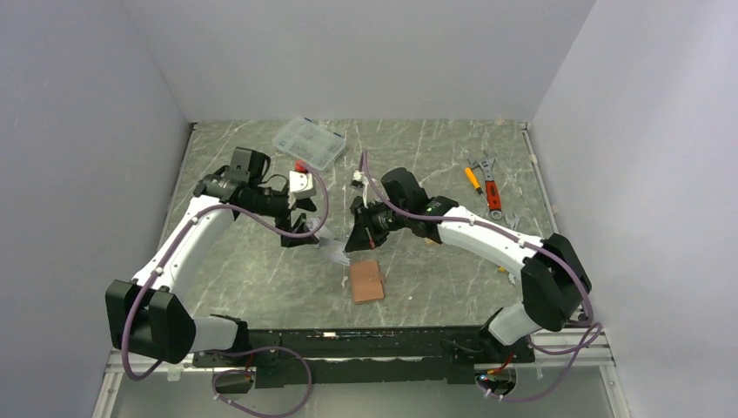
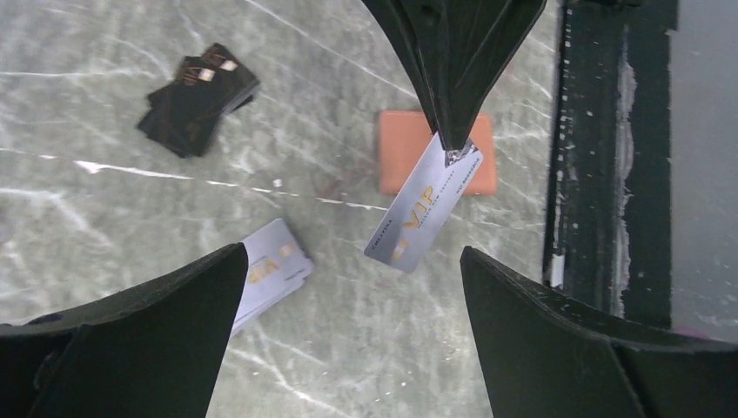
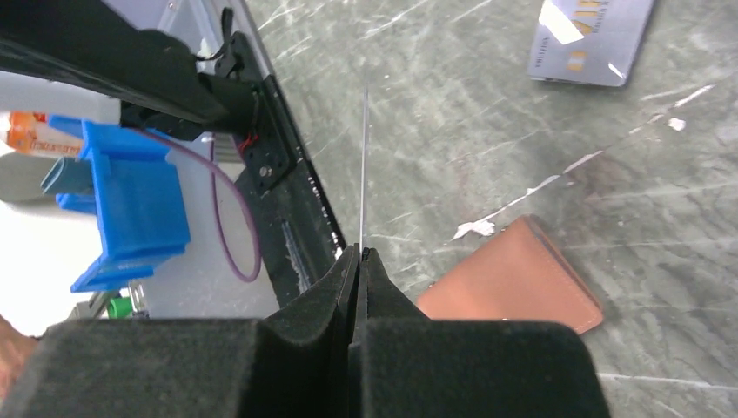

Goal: Put the credit cards into the card holder
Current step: Pick up the credit card from the center of the board.

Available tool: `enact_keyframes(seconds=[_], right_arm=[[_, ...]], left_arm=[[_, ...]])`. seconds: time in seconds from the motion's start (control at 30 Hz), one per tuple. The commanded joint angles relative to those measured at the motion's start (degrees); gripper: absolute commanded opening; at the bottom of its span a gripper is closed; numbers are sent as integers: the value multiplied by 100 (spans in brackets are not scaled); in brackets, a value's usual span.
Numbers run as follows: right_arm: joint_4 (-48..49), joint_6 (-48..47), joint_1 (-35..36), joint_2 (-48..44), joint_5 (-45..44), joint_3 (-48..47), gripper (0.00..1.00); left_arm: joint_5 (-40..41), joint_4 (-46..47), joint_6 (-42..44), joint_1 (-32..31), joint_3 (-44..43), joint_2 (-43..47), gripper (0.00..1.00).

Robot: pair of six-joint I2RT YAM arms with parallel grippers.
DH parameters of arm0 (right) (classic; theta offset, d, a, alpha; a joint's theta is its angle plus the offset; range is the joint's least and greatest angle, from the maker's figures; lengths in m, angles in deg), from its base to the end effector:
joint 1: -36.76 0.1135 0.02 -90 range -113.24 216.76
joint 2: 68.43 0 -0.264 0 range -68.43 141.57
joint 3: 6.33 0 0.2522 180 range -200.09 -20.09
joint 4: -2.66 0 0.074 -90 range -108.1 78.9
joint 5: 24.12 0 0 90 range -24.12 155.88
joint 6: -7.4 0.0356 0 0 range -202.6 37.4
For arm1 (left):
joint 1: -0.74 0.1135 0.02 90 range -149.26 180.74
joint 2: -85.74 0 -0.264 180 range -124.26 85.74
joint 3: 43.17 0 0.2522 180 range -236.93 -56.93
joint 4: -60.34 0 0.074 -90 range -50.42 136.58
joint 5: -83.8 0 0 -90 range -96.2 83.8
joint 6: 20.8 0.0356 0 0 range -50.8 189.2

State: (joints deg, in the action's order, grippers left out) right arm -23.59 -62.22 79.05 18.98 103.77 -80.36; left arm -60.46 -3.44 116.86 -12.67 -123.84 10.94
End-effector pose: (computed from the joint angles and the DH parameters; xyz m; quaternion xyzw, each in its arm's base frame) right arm 0.2309 0.2396 0.2538 -0.2983 0.8141 0.4603 0.1910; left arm 0.2384 -0.0866 0.3137 0.5431 0.6727 -0.3464 0.3641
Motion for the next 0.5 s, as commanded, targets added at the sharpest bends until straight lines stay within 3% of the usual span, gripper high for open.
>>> enact_keyframes(seconds=[0.0,0.27,0.47], right_arm=[[-324,-338,190,-423,34,-401,0],[-764,-546,428,-528,-158,-1035,0],[-937,-731,435,-646,-548,-1266,0]], left_arm=[[-451,70,108,-254,311,183,99],[-763,-238,161,-535,133,70,98],[-964,-850,353,-544,-137,-21,75]])
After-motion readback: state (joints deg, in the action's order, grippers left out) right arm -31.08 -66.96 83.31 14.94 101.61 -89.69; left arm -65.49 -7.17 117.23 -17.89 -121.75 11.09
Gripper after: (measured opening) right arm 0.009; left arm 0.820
